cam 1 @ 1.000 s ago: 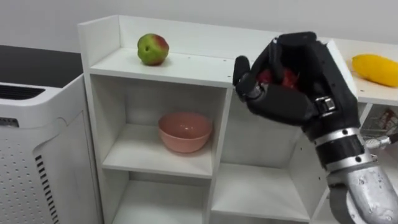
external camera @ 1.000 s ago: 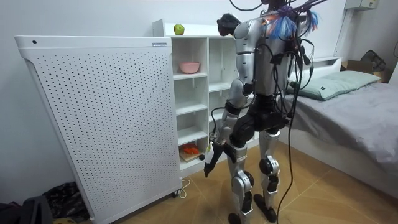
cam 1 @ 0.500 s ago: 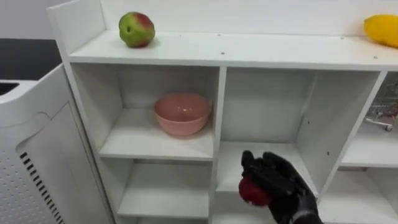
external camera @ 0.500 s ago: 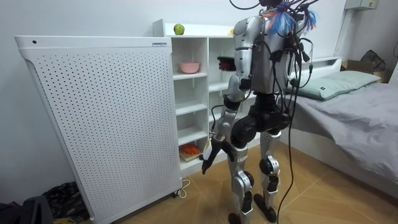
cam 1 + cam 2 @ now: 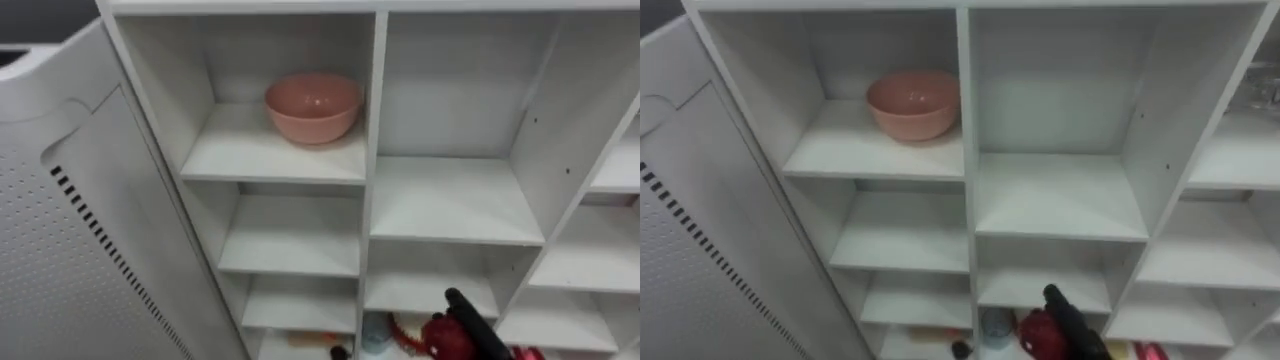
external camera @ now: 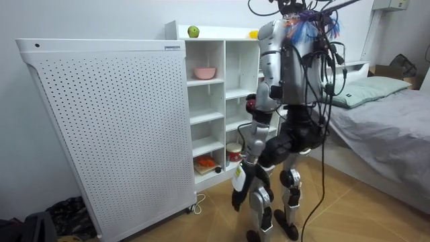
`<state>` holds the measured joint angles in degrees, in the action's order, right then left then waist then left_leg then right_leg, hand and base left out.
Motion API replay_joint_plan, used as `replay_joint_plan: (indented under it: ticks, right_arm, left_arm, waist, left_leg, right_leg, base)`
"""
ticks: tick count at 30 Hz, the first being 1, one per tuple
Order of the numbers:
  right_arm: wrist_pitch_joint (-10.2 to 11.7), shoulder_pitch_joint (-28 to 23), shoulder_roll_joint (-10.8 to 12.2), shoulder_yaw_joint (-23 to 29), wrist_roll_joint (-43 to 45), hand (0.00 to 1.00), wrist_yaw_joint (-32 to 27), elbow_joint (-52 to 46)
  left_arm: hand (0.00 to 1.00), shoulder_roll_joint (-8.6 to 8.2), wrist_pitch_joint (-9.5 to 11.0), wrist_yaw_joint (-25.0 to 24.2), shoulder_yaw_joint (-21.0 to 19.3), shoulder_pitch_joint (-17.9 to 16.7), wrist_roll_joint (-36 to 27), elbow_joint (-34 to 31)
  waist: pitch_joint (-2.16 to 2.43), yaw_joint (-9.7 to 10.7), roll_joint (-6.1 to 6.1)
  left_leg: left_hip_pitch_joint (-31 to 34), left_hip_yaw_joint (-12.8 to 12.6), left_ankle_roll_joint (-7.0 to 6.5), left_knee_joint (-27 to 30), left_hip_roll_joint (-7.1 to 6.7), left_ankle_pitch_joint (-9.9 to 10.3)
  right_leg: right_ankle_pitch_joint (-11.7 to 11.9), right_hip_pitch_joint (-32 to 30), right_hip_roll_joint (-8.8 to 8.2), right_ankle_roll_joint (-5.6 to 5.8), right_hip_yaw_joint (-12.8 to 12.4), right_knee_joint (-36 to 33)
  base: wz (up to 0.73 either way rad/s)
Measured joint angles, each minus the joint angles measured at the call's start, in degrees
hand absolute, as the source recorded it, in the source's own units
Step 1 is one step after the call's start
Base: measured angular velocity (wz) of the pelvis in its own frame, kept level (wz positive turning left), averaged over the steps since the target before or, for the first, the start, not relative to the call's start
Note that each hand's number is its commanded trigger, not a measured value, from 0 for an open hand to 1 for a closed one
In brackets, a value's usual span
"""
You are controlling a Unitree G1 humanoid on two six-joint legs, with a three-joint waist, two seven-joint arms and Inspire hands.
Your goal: Arrange fruit in the closet
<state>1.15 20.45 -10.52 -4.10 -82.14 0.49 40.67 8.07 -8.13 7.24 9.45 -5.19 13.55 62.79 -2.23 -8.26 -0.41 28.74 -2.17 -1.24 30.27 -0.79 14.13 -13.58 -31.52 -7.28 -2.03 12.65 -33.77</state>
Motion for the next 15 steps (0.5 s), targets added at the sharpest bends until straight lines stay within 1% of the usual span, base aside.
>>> replay_joint_plan:
  ticks: [1,3,5,6,8,10,12,13,15]
  right_arm:
    - [0.00,1.83,-0.08,0.43,-1.16,1.00,0.00,1.56]
    - [0.03,4.58,-0.58,0.99,-2.34,1.00,-0.11,4.24]
    - [0.08,6.77,-1.35,1.35,-4.25,1.00,-0.27,5.90]
    - [0.08,7.62,-2.23,1.67,-6.62,1.00,-0.41,6.00]
    - [0.10,8.97,-3.16,2.80,-9.24,1.00,-1.26,5.99]
    - [0.07,12.13,-4.14,4.45,-10.19,1.00,-2.84,6.32]
    - [0.06,14.64,-4.73,5.67,-10.31,1.00,-3.58,8.22]
    - [0.00,16.06,-5.05,6.27,-10.76,1.00,-3.73,9.49]
    - [-0.05,18.49,-5.73,7.47,-11.06,1.00,-4.13,11.30]
  left_arm:
    - [0.00,0.26,-0.05,0.04,0.00,0.02,-1.70,-0.65]
    - [0.00,0.34,-0.03,0.11,0.16,0.02,-3.38,-1.18]
    - [0.00,0.42,-0.04,0.18,0.37,-0.02,-5.14,-1.86]
    - [0.00,0.65,-0.05,0.27,0.89,-0.11,-6.64,-2.86]
    - [0.00,0.96,-0.08,0.87,1.51,-0.13,-7.33,-3.87]
    - [0.00,1.19,-0.24,1.43,1.50,-0.11,-9.02,-5.22]
    - [0.00,1.29,-0.27,2.29,1.52,-0.14,-9.56,-6.00]
    - [0.00,1.45,-0.26,2.96,1.55,-0.16,-9.65,-6.20]
    - [0.00,1.93,-0.26,3.71,2.58,-0.16,-10.02,-6.67]
  waist:
    - [-0.03,-0.11,-0.05]
    - [-0.01,-0.51,0.02]
    - [-0.01,-1.08,0.06]
    - [-0.01,-1.67,0.07]
    - [0.01,-2.35,0.09]
    - [0.02,-2.83,0.04]
    - [0.01,-3.19,0.13]
    - [0.03,-3.40,0.21]
    - [-0.01,-3.54,0.31]
  left_leg:
    - [2.58,-0.02,0.06,1.43,0.01,0.01]
    - [5.66,-0.03,0.25,3.01,0.03,-0.11]
    - [8.35,-0.04,0.41,4.37,0.09,-0.22]
    - [10.30,0.00,0.47,5.28,0.13,-0.24]
    - [13.06,0.15,0.53,6.74,0.05,-0.26]
    - [16.87,-0.05,0.54,8.96,-0.20,-0.25]
    - [18.88,-0.17,0.54,10.58,-0.16,-0.25]
    - [19.91,-0.20,0.58,11.51,0.11,-0.21]
    - [21.54,-0.11,0.69,12.31,0.17,0.01]
  right_leg:
    - [-0.12,-2.34,-0.35,-0.24,0.14,-1.27]
    - [0.04,-5.30,-0.54,-0.74,0.16,-2.79]
    - [0.07,-8.06,-0.63,-1.07,0.09,-4.05]
    - [-0.02,-9.88,-0.73,-1.20,0.14,-4.86]
    - [-0.21,-12.53,-1.18,-1.61,0.41,-6.45]
    - [-0.55,-16.46,-2.23,-2.34,0.64,-9.28]
    - [-0.81,-18.06,-2.68,-2.69,0.98,-10.96]
    - [-1.19,-18.71,-2.63,-2.75,1.21,-11.53]
    - [-1.66,-20.01,-2.81,-2.73,1.53,-12.41]
  base:
    - [0.13]
    - [0.02]
    - [0.00]
    - [0.06]
    - [0.11]
    - [0.14]
    - [0.20]
    - [0.29]
    - [0.21]
